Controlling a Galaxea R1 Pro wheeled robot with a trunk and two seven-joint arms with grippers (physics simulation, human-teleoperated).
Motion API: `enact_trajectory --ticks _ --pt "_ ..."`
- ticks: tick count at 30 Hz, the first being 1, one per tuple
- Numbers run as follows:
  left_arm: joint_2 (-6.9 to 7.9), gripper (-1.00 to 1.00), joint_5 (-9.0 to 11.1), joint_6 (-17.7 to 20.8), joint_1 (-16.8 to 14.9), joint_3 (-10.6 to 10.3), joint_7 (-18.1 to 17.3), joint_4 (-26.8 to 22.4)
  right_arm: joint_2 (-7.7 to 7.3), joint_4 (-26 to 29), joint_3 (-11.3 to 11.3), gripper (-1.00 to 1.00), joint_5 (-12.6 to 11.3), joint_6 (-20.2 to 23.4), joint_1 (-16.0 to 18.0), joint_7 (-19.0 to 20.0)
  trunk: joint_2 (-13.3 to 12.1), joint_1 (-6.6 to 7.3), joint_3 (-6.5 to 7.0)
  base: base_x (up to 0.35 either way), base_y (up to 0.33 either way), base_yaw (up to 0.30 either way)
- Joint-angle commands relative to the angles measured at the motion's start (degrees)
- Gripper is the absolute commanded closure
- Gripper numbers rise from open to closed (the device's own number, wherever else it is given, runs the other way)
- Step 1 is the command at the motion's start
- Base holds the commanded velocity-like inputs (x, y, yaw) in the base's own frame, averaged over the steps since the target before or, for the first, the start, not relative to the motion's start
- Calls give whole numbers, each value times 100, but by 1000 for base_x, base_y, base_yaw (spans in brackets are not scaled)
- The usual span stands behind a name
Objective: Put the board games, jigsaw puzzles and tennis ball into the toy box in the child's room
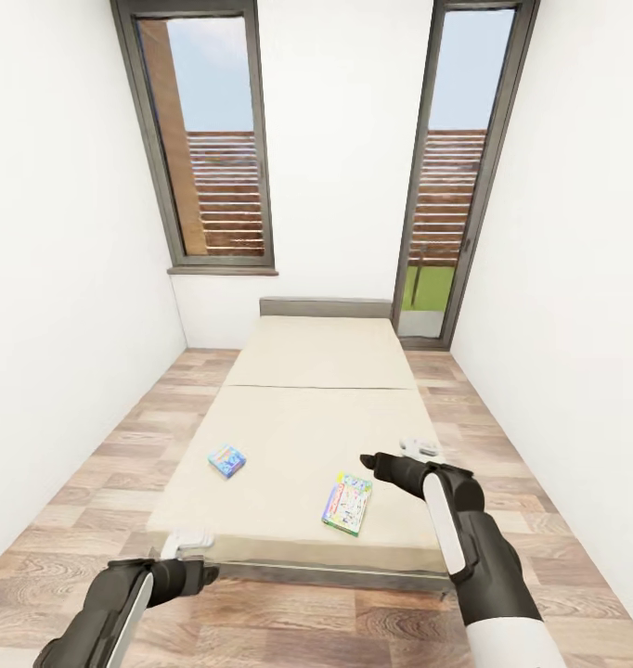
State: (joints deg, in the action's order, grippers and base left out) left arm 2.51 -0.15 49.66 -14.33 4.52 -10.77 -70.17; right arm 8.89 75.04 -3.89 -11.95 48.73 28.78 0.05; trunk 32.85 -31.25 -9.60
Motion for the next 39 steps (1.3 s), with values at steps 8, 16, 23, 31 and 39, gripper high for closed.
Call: enact_trajectory --ticks 8,16,23,31,39 --pt "-16 -100 -15 -88 -264 5 58 514 20 -456 -13 -100 -30 -248 5 -35 10 -2 -10 0 0 0" --pt "-15 -100 -7 -407 -312 5 59 720 31 -507 -24 -100 -35 -282 5 -46 10 -2 -10 0 0 0" --pt "-19 -100 -13 -454 -320 5 63 768 30 -523 -25 -100 -39 -283 5 -61 10 -2 -22 0 0 13" --pt "18 -100 -13 -704 -318 -14 38 830 28 -579 -32 -100 -45 -321 5 -90 10 -2 -82 0 0 89" --pt "18 -100 -80 -1032 -323 -22 45 1344 19 -592 -40 -100 -52 -338 5 -89 10 -2 -152 0 0 76"
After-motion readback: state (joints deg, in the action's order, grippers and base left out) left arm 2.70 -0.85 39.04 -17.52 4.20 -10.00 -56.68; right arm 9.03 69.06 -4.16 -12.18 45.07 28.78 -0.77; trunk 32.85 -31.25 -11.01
